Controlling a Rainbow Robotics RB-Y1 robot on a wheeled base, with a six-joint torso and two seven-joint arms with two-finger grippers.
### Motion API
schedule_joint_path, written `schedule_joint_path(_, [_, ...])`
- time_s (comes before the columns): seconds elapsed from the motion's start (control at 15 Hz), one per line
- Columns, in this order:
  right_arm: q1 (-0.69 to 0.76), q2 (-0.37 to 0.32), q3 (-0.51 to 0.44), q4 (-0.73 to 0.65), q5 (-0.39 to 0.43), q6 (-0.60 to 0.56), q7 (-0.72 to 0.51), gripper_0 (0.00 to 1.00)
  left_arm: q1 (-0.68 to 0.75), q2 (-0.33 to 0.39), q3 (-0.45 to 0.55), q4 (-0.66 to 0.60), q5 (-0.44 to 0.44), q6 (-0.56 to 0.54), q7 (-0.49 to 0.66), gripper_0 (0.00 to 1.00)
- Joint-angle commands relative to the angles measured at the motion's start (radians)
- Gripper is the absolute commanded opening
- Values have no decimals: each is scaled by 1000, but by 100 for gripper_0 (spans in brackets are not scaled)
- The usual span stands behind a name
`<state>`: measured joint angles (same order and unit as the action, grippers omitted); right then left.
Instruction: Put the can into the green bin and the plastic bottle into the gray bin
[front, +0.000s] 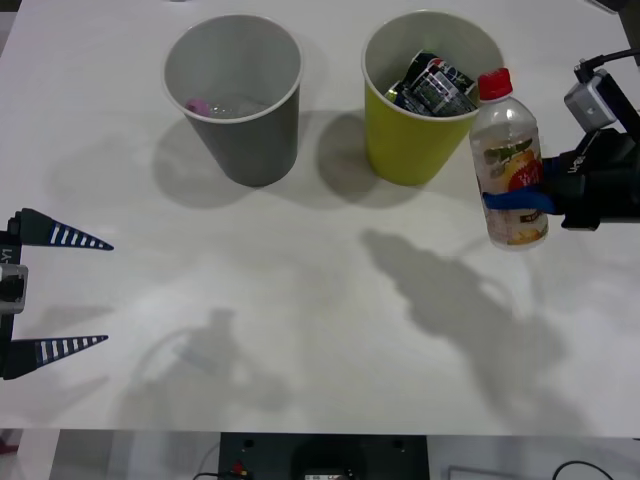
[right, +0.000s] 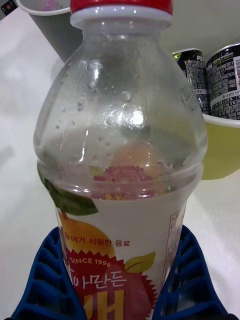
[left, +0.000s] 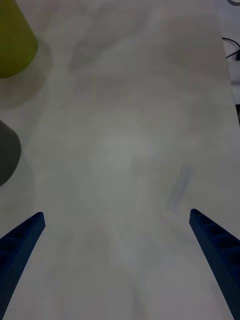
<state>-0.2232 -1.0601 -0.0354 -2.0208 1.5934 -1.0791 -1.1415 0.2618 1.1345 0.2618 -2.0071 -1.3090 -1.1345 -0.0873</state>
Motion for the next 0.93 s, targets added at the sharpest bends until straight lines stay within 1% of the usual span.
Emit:
schedule_joint_path(0.07, [-79,0,0,-9,0,-59,-70,0,0,0,0,0,0,0,0,100])
schedule_joint_path(0.33, [-229,0,2,-12,0,-160,-129,0,0,0,0,0,0,0,0,100])
schedule_joint_path(0.47, [-298,0,28,-12,0,-179,-129,0,0,0,0,0,0,0,0,100])
schedule_joint_path(0.67, [-444,0,127,19,4,-177,-130,0,0,0,0,0,0,0,0,100])
schedule_joint_path(0.87, [-617,0,262,97,7,-170,-130,0,0,0,0,0,0,0,0,100])
schedule_joint_path(0.93, [-691,0,324,131,7,-156,-130,0,0,0,0,0,0,0,0,100])
